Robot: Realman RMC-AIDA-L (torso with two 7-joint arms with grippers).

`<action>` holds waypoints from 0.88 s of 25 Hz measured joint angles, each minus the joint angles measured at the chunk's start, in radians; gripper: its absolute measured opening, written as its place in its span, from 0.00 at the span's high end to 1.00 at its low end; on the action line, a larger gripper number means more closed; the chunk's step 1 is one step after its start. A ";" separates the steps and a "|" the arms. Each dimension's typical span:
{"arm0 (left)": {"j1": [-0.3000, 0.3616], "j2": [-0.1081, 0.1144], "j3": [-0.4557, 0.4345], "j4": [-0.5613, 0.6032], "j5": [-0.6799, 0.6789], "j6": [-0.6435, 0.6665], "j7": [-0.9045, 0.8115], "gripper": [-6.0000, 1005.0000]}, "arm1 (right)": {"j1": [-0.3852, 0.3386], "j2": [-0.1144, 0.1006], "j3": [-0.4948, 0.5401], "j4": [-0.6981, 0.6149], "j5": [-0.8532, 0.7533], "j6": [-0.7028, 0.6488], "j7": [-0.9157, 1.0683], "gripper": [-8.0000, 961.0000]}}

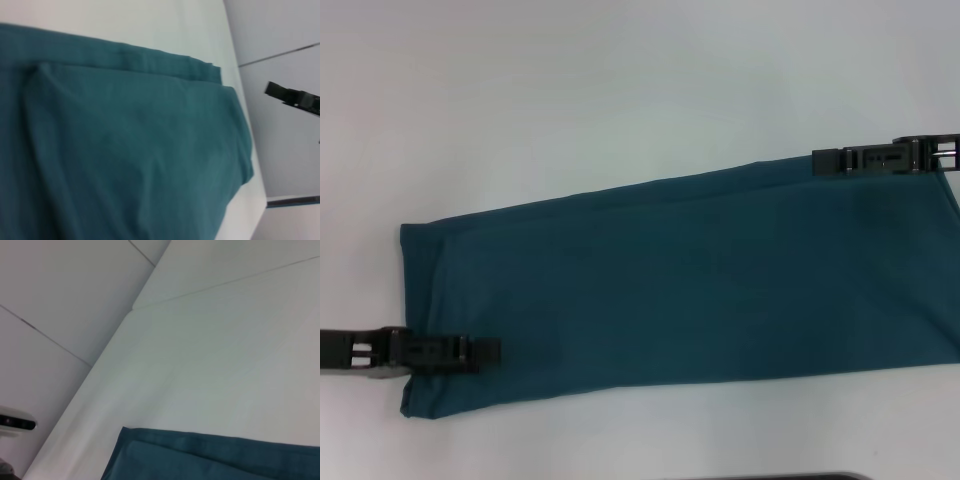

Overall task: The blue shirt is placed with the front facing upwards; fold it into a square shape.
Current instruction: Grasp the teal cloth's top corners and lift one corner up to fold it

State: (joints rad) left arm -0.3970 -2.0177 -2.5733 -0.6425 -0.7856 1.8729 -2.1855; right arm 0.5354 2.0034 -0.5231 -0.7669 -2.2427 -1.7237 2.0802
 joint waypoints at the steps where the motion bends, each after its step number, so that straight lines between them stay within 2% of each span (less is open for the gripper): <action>1: 0.004 0.000 0.001 0.000 0.002 -0.007 -0.002 0.24 | 0.000 0.000 0.000 0.000 0.000 0.001 -0.001 0.30; 7: 0.010 -0.008 0.003 0.004 0.053 -0.086 -0.033 0.24 | -0.004 0.000 0.003 0.001 0.004 0.001 -0.004 0.30; 11: 0.011 0.000 0.002 0.004 0.066 -0.081 -0.029 0.24 | -0.006 0.000 0.005 0.002 0.005 0.001 -0.003 0.30; 17: 0.012 0.004 -0.010 0.001 0.059 -0.024 0.019 0.24 | -0.006 -0.002 0.004 0.002 0.005 0.001 0.001 0.30; 22: -0.008 -0.004 -0.073 -0.007 0.024 0.031 0.029 0.24 | -0.005 -0.003 0.003 0.002 0.005 -0.002 0.003 0.30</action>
State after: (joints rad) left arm -0.4046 -2.0217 -2.6466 -0.6493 -0.7620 1.9042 -2.1569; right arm 0.5303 2.0000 -0.5201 -0.7654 -2.2373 -1.7261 2.0837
